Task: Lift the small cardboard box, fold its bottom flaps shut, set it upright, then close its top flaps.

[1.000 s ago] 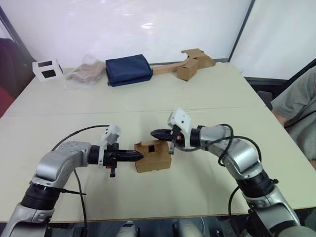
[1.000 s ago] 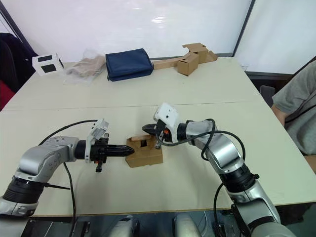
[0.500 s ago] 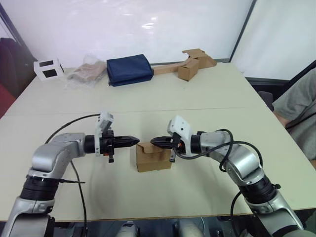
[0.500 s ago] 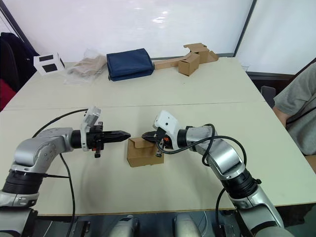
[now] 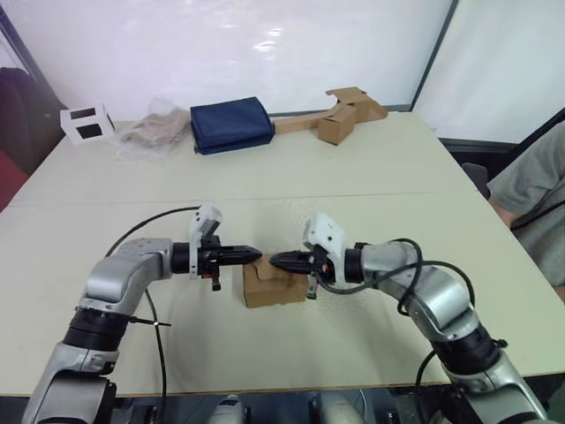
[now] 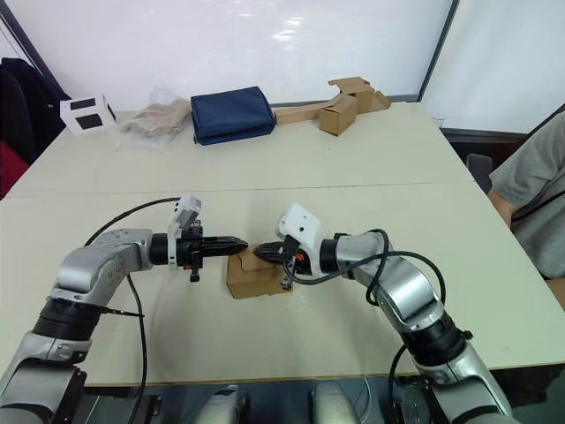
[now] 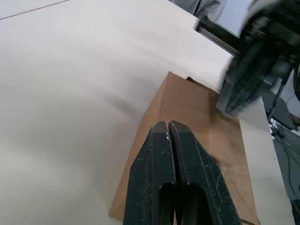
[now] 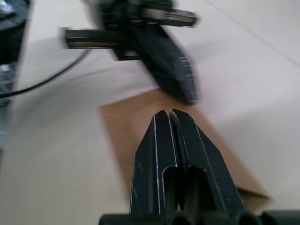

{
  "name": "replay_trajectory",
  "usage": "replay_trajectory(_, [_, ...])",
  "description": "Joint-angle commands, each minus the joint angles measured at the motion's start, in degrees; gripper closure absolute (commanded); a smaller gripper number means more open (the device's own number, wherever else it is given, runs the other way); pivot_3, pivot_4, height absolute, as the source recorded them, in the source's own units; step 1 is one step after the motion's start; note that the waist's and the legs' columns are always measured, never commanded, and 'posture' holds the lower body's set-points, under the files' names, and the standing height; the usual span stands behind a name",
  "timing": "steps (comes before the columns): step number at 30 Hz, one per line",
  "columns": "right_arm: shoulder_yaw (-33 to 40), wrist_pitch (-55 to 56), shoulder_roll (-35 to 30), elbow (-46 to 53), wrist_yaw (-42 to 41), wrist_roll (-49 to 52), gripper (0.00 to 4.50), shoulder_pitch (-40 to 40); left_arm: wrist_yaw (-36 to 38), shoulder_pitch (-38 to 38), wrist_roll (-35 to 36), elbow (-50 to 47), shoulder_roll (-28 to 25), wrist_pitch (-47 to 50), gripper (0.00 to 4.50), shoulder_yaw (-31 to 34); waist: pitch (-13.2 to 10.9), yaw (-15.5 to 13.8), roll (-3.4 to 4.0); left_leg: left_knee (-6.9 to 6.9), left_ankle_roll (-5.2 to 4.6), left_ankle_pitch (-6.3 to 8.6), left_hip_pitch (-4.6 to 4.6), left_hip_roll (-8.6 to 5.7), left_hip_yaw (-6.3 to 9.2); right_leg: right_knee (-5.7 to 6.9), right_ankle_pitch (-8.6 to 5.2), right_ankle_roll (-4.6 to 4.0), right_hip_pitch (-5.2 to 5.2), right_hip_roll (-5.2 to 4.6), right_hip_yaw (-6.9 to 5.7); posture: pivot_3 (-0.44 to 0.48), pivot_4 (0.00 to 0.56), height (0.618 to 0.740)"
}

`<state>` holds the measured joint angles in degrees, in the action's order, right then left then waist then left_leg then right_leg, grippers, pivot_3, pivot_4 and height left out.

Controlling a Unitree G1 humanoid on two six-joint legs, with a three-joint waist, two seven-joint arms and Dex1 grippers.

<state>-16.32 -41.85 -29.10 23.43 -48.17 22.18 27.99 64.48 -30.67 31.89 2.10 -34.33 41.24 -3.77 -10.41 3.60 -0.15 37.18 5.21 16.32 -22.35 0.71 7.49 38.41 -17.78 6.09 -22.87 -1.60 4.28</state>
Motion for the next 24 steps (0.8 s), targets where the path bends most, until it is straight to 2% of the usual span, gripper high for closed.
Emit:
replay_trajectory(1, [0.14, 0.6, -1.2, 2.6, -0.69, 0.27, 4.5, -0.51, -0.2, -1.56, 0.63, -1.43, 0.16, 0.65, 4.45, 0.42, 0.0, 0.0, 0.0, 0.0, 0.0, 0.0, 0.0, 0.0, 0.0, 0.0, 0.0, 0.0, 0.0, 0.0, 0.0, 0.0, 0.15, 0.74])
replay_trajectory(24, [-3.35, 4.5, -0.18, -3.76, 1.44, -6.43, 4.5, 0.59, 0.37, 0.39, 1.26, -3.27, 0.52, 1.4, 4.45, 0.87, 0.0, 0.13, 0.0, -0.01, 0.0, 0.0, 0.0, 0.0, 0.01, -0.01, 0.0, 0.0, 0.0, 0.01, 0.0, 0.0, 0.15, 0.74])
